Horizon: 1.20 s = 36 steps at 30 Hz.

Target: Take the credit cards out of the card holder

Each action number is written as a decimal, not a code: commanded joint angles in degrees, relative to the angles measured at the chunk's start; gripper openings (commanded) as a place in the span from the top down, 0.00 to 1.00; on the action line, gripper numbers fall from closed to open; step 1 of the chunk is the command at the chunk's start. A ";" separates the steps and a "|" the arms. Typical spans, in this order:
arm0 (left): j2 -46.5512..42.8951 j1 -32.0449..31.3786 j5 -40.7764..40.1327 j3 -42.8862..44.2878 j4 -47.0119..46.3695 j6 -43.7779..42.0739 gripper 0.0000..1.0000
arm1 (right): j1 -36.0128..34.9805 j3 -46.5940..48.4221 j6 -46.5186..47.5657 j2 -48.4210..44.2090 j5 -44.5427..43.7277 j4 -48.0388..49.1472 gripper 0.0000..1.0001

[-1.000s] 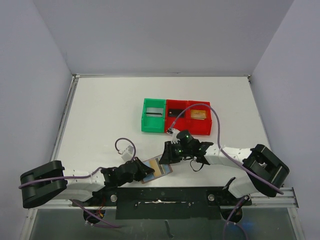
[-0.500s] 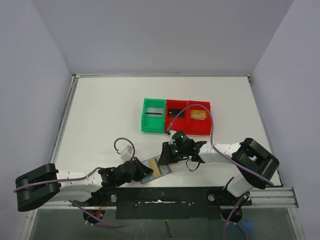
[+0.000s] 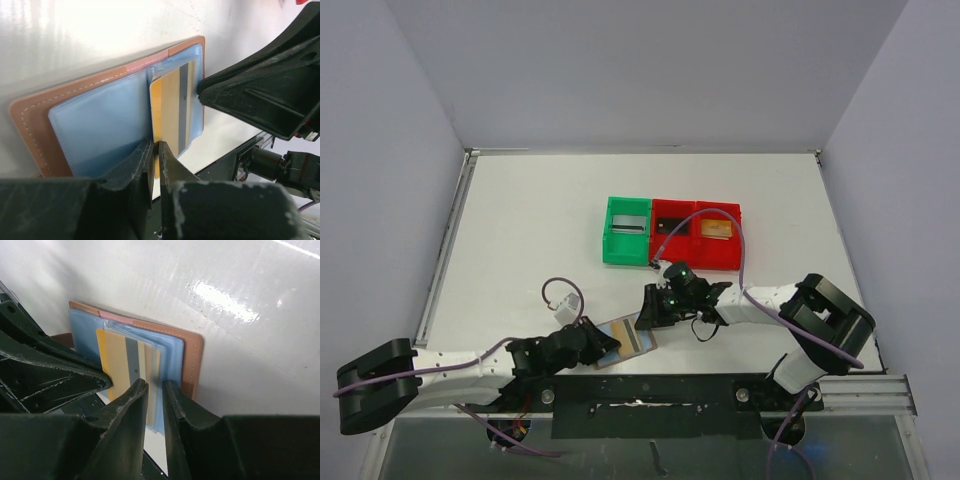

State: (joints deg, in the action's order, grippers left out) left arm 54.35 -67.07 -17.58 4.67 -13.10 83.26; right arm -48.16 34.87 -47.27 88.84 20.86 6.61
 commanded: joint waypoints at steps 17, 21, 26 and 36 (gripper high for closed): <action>-3.92 -0.06 -0.95 -1.09 7.24 -1.59 0.90 | 0.87 -0.32 1.35 2.85 -4.22 -3.88 0.81; -4.73 -0.06 -0.84 -1.52 6.62 -1.92 0.84 | 0.88 -0.57 1.46 3.01 -3.78 -3.44 0.82; -4.57 -0.01 0.02 -3.54 1.34 -1.56 0.88 | 0.88 -0.52 1.56 2.67 -3.25 -3.15 0.82; -2.89 0.02 -1.74 -3.39 0.00 0.67 0.70 | 0.77 -0.68 1.69 2.26 -2.36 -2.20 0.82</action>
State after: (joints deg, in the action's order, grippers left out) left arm 50.22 -67.07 -17.58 1.91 -13.58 83.40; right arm -47.66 34.89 -47.13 89.91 21.04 6.98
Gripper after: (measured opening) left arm 0.277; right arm 0.178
